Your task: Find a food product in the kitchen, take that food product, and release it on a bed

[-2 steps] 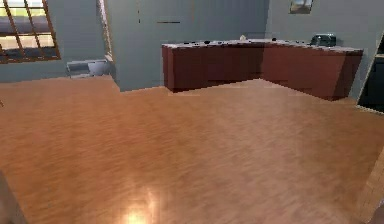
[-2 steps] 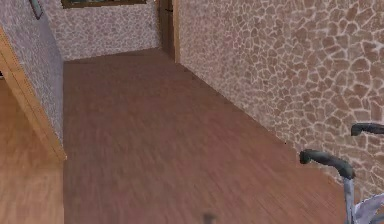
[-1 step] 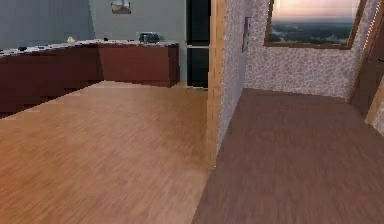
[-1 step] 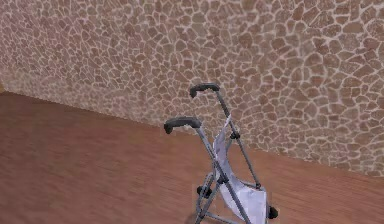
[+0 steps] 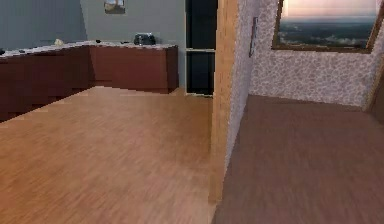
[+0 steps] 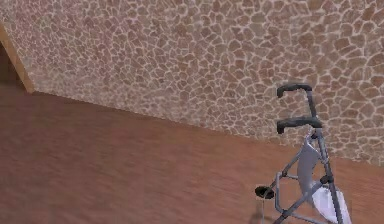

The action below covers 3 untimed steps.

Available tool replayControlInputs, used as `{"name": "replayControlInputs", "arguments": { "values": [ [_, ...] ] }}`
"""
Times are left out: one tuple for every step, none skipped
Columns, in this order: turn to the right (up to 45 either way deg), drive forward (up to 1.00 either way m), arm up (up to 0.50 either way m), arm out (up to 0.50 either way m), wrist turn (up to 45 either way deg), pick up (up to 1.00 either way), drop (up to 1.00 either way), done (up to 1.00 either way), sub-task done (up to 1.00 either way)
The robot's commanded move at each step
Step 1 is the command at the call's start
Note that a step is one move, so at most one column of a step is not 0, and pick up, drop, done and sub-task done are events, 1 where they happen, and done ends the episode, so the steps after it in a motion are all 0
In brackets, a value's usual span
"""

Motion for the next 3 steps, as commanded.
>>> {"name": "replayControlInputs", "arguments": {
  "values": [
    [-39.0,0.00,0.00,0.00,0.0,0.00,0.00,0.00,0.00],
    [0.0,1.00,0.00,0.00,0.0,0.00,0.00,0.00,0.00],
    [0.0,1.00,0.00,0.00,0.0,0.00,0.00,0.00,0.00]
  ]
}}
